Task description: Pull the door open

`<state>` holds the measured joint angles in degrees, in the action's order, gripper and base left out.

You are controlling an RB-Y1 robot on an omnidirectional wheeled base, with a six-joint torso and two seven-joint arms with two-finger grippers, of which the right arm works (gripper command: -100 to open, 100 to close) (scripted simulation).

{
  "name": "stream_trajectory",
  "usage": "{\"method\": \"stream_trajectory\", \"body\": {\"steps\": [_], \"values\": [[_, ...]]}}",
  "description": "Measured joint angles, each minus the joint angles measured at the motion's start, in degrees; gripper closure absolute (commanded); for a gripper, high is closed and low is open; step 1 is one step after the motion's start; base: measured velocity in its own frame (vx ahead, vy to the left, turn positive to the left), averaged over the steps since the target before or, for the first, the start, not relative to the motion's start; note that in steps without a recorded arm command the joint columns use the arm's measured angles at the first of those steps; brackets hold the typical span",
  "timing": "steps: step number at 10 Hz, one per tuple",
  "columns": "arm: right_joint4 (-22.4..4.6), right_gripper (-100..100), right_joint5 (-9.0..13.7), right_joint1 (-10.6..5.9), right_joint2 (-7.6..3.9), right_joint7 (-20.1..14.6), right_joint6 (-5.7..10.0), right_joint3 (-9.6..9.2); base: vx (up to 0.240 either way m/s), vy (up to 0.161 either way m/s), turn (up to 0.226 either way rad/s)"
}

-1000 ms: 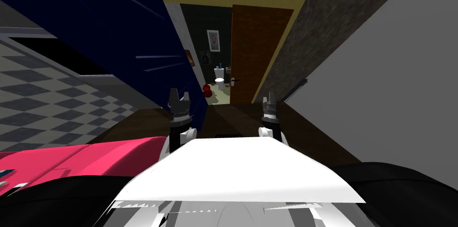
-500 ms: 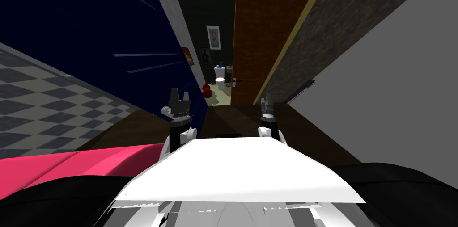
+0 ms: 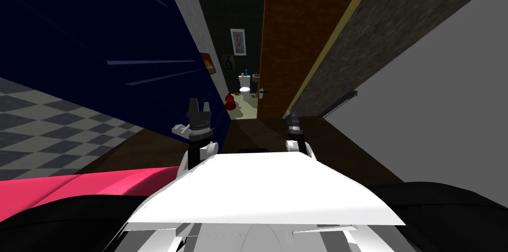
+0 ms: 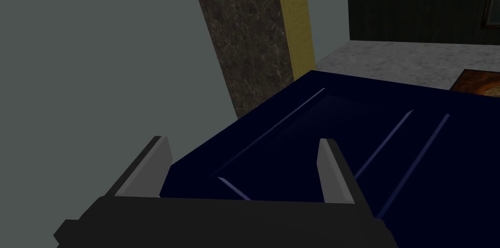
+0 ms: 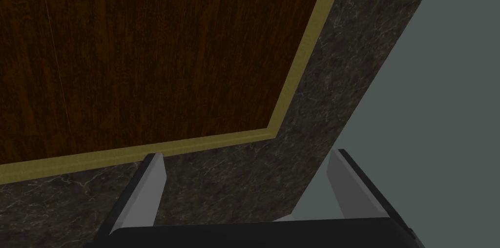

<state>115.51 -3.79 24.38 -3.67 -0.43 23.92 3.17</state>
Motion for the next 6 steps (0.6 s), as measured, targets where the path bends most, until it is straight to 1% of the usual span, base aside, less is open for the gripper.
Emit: {"method": "stream_trajectory", "body": {"steps": [1, 3, 4, 6], "values": [[-0.83, -100, -0.14, -0.48, -0.53, -0.85, -0.42, 0.15, 0.130, 0.015, 0.018], [-2.70, -100, -0.54, -1.36, -1.00, -1.97, -0.69, 0.15, 0.101, 0.017, 0.022], [-4.07, -100, -0.61, -1.89, -1.43, -2.61, -0.49, 0.36, 0.141, 0.029, 0.032], [-6.58, -100, -1.01, -3.15, -2.37, -4.33, -0.87, 0.60, 0.121, 0.024, 0.028]]}}
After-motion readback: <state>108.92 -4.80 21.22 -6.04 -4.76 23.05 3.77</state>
